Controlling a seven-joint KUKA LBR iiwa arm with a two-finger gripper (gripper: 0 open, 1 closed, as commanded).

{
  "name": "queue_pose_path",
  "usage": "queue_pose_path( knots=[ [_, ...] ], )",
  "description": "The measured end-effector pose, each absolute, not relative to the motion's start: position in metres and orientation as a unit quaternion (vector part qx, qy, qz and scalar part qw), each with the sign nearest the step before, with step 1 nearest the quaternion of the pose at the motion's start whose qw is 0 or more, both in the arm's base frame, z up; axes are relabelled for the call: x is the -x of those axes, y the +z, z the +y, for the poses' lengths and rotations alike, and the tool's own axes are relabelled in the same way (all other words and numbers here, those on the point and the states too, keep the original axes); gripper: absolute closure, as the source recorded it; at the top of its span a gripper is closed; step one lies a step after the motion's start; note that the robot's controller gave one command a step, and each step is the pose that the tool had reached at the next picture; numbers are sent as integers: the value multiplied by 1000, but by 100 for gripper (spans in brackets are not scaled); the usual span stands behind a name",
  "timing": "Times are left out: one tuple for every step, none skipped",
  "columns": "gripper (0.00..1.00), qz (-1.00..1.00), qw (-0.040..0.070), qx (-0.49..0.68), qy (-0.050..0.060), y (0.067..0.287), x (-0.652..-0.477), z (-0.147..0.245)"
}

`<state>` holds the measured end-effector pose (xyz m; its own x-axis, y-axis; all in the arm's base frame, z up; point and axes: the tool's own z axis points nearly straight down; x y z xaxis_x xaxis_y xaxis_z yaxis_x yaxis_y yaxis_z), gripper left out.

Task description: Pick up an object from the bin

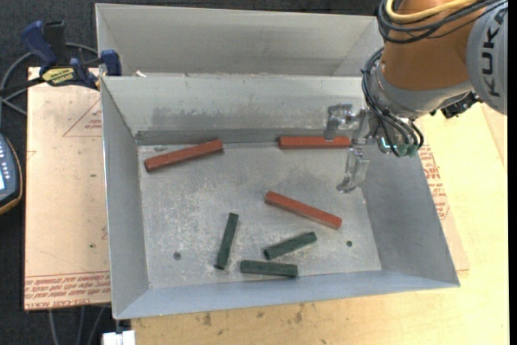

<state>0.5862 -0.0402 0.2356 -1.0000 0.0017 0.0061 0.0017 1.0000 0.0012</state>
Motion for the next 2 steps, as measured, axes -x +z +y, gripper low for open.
queue_pose_path(
  knots=[
    [0, -999, 3, -52, -1, 101, -587, 30],
    [0, -999, 0, -48, -1, 70, -575, -14]
  ],
)
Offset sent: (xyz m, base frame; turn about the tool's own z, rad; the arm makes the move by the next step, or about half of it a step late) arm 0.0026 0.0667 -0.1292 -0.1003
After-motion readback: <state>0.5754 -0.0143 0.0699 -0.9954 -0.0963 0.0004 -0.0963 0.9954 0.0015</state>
